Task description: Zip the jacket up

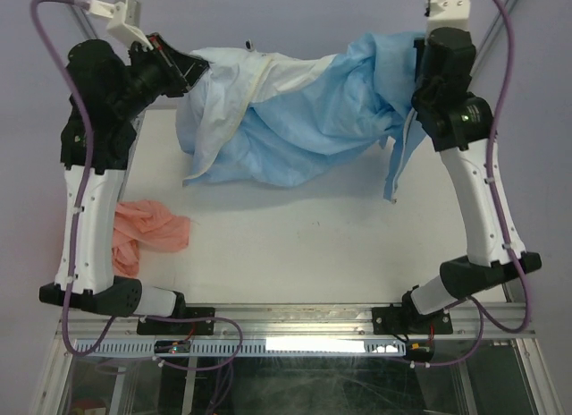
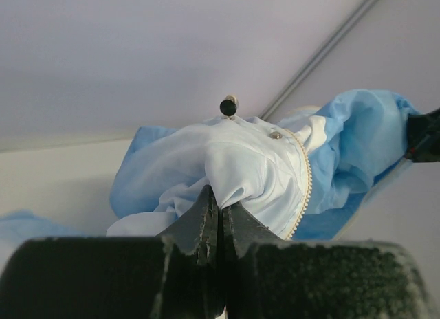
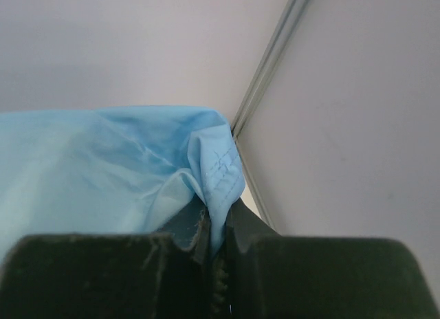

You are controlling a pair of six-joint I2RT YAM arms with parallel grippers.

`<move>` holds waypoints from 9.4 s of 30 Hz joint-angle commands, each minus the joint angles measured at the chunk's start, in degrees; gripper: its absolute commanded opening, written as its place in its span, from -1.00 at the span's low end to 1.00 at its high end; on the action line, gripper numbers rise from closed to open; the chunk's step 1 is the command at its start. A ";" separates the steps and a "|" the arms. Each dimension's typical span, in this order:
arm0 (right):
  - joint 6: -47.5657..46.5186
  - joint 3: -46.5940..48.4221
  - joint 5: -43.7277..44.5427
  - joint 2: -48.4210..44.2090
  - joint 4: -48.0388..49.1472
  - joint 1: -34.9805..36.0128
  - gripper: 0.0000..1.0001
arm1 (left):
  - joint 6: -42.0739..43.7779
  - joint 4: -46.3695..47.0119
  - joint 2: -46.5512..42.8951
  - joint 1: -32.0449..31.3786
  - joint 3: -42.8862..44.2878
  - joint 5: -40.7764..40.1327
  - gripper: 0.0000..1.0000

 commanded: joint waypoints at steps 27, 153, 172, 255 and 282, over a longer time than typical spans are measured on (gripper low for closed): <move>9.66 -5.83 -26.44 20.32 -0.80 10.13 -0.21 | -1.67 8.28 36.66 -0.24 5.14 -15.81 -0.41; 44.91 -91.33 -65.59 -26.26 41.62 4.03 -1.00 | -16.01 42.60 9.55 -30.76 -62.16 -7.56 0.48; 50.70 -96.02 -67.70 -32.99 49.28 6.73 -1.00 | -34.93 73.78 21.90 -34.17 -69.26 4.14 -0.11; 39.67 -100.14 -81.05 -25.20 82.40 11.63 -1.00 | -10.78 67.78 -2.08 -34.79 -78.38 -0.21 -0.43; 39.91 -99.18 -80.85 -24.64 81.35 11.43 -1.00 | -13.64 77.13 -10.86 -35.93 -90.19 -4.55 -0.13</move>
